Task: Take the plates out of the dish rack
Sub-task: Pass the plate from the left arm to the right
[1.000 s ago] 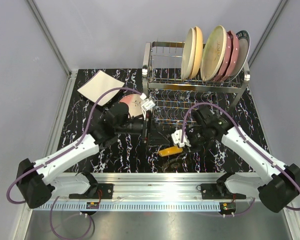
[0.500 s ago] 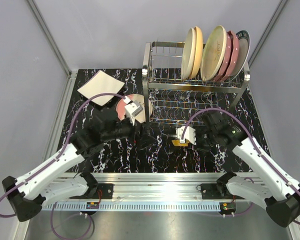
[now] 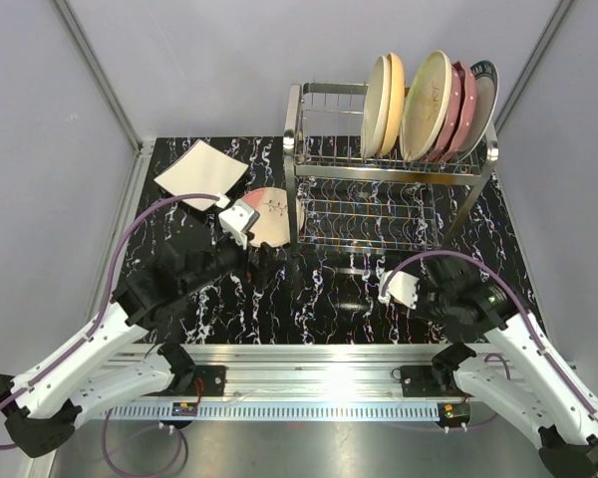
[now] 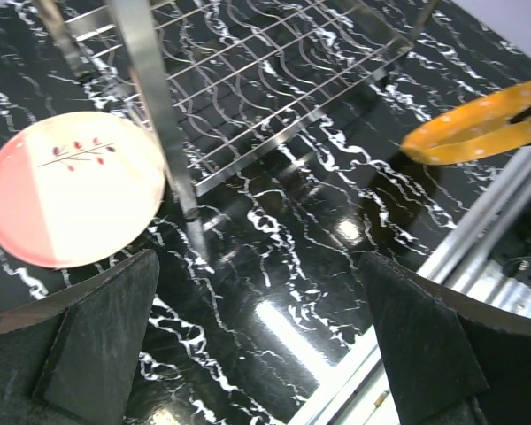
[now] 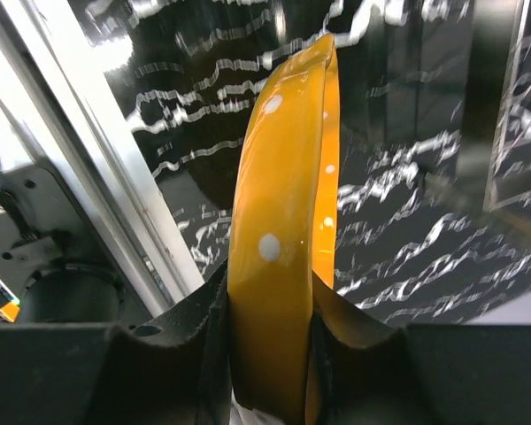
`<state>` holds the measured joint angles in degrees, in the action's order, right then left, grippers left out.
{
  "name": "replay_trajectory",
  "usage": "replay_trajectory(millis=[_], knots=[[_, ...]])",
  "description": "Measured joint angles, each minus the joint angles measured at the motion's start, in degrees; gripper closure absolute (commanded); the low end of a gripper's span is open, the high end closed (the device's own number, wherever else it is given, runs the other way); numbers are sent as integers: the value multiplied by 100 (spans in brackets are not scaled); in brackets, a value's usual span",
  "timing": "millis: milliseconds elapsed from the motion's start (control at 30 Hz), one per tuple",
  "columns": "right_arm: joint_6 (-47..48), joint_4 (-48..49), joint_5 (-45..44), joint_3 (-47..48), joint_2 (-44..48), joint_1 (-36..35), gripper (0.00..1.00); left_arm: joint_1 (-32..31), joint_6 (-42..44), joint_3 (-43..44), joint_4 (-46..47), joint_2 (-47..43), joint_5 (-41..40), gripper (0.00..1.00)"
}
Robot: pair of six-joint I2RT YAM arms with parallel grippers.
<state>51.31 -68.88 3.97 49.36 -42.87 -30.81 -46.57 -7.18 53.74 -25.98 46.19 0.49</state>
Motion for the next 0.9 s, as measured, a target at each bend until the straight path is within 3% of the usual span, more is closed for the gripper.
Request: replay_trajectory(millis=[233, 900], knots=[[-166, 55, -505, -579, 262, 240, 100, 0, 149, -70, -76, -109, -299, 1], [-415, 533, -1191, -968, 549, 765, 100, 0, 271, -254, -136, -341, -595, 1]])
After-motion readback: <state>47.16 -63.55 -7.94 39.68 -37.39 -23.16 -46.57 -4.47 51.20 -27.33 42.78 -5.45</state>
